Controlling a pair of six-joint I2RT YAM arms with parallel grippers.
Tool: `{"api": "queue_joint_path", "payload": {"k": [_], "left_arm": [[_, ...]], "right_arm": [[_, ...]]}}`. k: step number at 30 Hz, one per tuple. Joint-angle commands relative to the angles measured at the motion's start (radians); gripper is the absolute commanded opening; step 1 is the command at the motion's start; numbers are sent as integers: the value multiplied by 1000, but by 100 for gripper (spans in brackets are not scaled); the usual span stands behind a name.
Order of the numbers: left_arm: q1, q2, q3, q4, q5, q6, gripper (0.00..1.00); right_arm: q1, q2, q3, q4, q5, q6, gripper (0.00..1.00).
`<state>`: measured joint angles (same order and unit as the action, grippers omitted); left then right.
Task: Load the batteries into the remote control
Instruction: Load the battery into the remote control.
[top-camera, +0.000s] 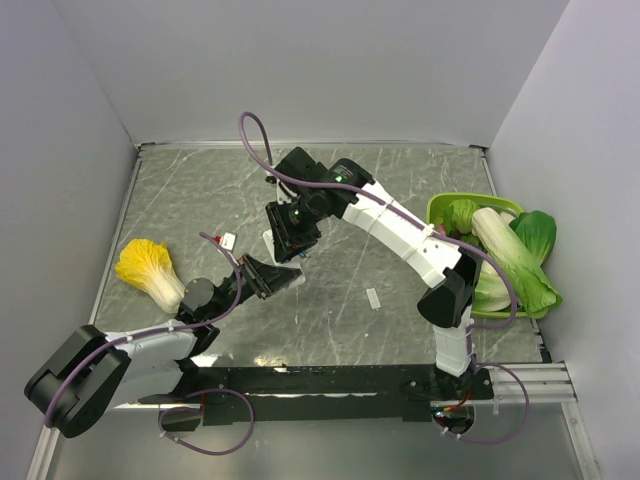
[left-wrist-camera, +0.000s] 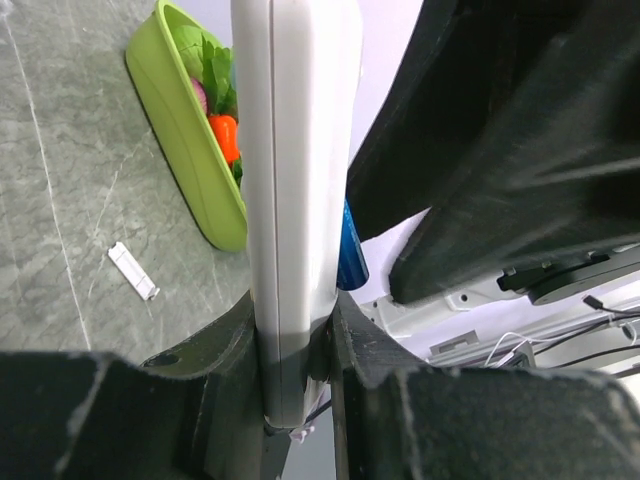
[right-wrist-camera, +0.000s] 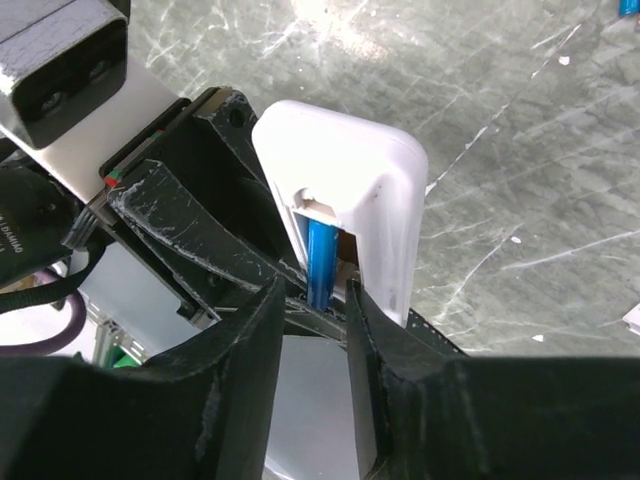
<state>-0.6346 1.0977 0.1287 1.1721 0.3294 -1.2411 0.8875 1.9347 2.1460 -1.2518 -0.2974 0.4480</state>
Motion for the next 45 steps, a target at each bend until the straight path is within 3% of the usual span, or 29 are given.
{"api": "queue_joint_path", "payload": {"k": [1, 7, 10, 17, 23, 25, 28, 33, 40, 45], "left_arm": [[-2, -2, -4, 158, -20, -26, 2], [3, -5, -8, 167, -21, -32, 2], [4, -13, -6, 159, -23, -31, 2], [4, -7, -12, 181, -26, -37, 2], [4, -12, -11, 173, -24, -32, 2], [4, -16, -9, 158, -24, -26, 2], [4, -29, -8, 144, -24, -18, 2], [4, -25, -5, 139, -21, -20, 2], [4, -10, -3, 159, -15, -26, 2], [4, -36, 8, 121, -7, -4, 2]], "right_arm": [[-7, -19, 67, -31, 26, -11, 45], [-7, -85, 77, 20, 10, -75, 60], [-7, -166, -1, 135, -14, -158, 72], [-7, -435, -327, 503, -124, -374, 94], [-7, -678, -746, 937, -198, -630, 100], [-12, -718, -813, 1026, -181, -652, 100], [-9, -740, -856, 1031, -189, -752, 100], [-12, -715, -887, 1052, -304, -876, 95], [-30, -622, -851, 1020, -439, -997, 66], [-35, -559, -813, 950, -450, -1077, 59]]}}
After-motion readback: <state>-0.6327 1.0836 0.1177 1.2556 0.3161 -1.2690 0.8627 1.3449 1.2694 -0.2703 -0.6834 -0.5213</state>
